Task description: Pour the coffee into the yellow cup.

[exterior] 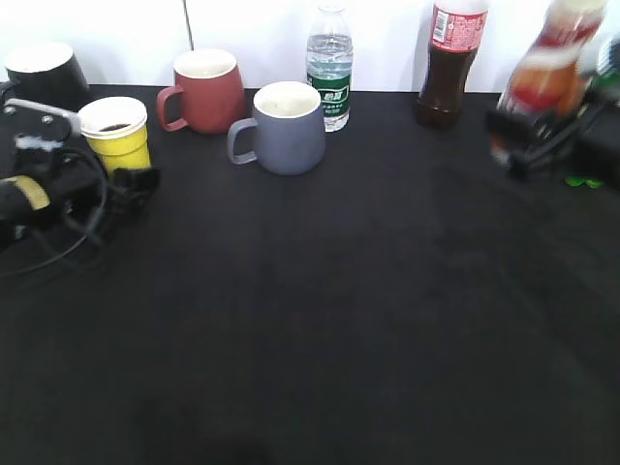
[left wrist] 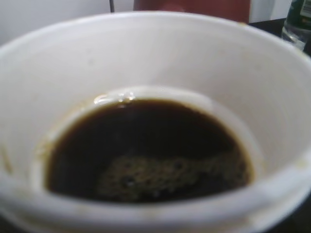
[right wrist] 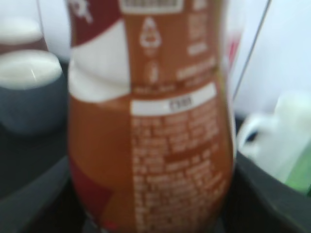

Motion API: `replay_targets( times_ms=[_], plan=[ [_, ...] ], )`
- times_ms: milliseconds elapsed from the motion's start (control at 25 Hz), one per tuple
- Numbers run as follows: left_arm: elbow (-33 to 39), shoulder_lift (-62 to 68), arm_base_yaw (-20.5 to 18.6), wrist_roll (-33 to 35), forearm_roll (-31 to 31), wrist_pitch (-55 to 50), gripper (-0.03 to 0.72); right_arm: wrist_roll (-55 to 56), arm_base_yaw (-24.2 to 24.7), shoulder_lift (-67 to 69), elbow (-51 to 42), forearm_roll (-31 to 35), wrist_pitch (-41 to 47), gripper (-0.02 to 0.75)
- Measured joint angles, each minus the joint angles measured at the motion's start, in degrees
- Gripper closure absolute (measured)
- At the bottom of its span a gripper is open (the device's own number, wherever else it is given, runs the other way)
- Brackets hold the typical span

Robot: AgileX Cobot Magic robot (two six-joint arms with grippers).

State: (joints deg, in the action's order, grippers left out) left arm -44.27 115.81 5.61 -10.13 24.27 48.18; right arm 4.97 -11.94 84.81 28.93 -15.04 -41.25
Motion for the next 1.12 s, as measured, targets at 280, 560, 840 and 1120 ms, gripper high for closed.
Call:
replay_targets(
  times_ms=[280,560,840,1120],
  plan=[
    [11.67,-12.51,0.00,-0.17,0.33,-3.27,0.086,-0.04,0.00,23.67,8.94,7.83,-11.61,0.195],
    [13.10,-18.85,0.00,-0.38,2.15,-5.36,0.103,-0.14,0.00,33.20,17.23,8.06,-10.69,0.195],
    [13.10,-22.02,0.00,-5.73,4.40,-10.97,0.103,0.10,-0.04,27.11,15.96,6.18,2.12,0.118],
    [13.10,-29.57,7.72,-11.75,3.95,-28.67,0.105,3.63,-0.04,14.10,7.61,6.01,12.61,0.140]
  ],
)
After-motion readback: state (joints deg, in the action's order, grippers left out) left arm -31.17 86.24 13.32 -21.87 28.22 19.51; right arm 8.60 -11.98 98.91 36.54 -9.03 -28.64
